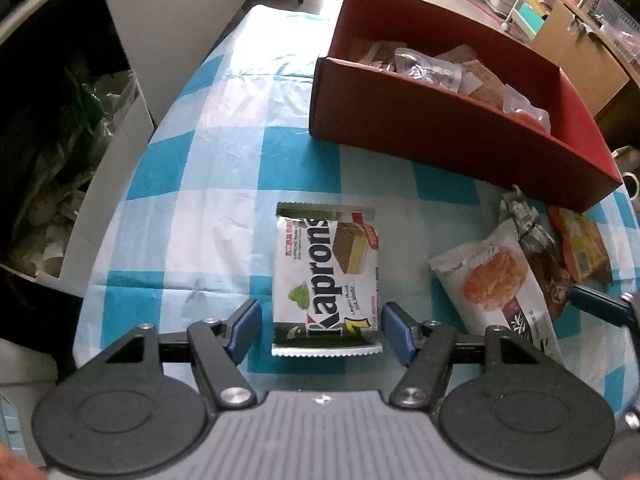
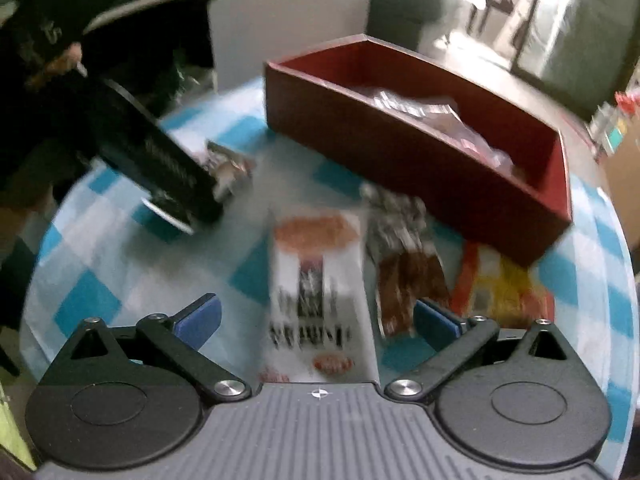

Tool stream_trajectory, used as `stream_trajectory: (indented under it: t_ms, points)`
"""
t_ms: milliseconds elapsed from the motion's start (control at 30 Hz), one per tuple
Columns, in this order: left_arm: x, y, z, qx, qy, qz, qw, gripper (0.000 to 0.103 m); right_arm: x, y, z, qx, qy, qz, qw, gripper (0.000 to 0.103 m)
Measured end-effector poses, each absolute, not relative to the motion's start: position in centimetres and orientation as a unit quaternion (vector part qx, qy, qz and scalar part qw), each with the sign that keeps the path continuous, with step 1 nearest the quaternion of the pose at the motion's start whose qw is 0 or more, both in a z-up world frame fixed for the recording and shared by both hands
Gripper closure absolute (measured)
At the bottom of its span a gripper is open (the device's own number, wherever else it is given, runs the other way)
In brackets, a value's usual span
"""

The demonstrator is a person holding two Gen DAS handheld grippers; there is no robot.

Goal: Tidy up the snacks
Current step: 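Close left tool on Kaprons wafer while right tool grasps white noodle packet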

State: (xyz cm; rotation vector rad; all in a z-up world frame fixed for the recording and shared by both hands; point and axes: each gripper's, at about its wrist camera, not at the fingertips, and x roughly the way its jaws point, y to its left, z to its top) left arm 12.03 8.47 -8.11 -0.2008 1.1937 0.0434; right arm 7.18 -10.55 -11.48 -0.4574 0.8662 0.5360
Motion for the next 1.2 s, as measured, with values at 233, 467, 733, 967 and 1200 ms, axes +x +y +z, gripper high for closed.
stream_trajectory:
  t_ms: [233, 467, 733, 967, 1200]
  points:
    - [12.1, 8.7, -8.1, -0.098, 0.56, 0.019, 0.822, 0.043, 10.0, -9.1, -13.1, -0.196, 0.463, 0.246, 0.829, 0.0]
    - [11.8, 7.6, -8.3, -0.066, 0.56, 0.015, 0.826, 0.033, 8.9, -8.9, -13.6, -0.244, 0.448, 0.253, 0.822, 0.0]
    - [11.4, 8.1, -8.1, -0.066, 0.558, 0.025, 0.827, 0.047, 10.4, -8.5, -12.5, -0.219, 0.456, 0.241, 0.828, 0.038]
    - [11.4, 9.1, -7.8, -0.113, 0.562, 0.013, 0.819, 0.052, 10.3, -10.1, -12.2, -0.164, 0.48, 0.268, 0.819, 0.045]
    - [11.1, 9.0, -6.2, -0.127, 0.542, -0.004, 0.831, 0.052, 11.6, -12.1, -9.5, -0.077, 0.468, 0.272, 0.837, 0.045]
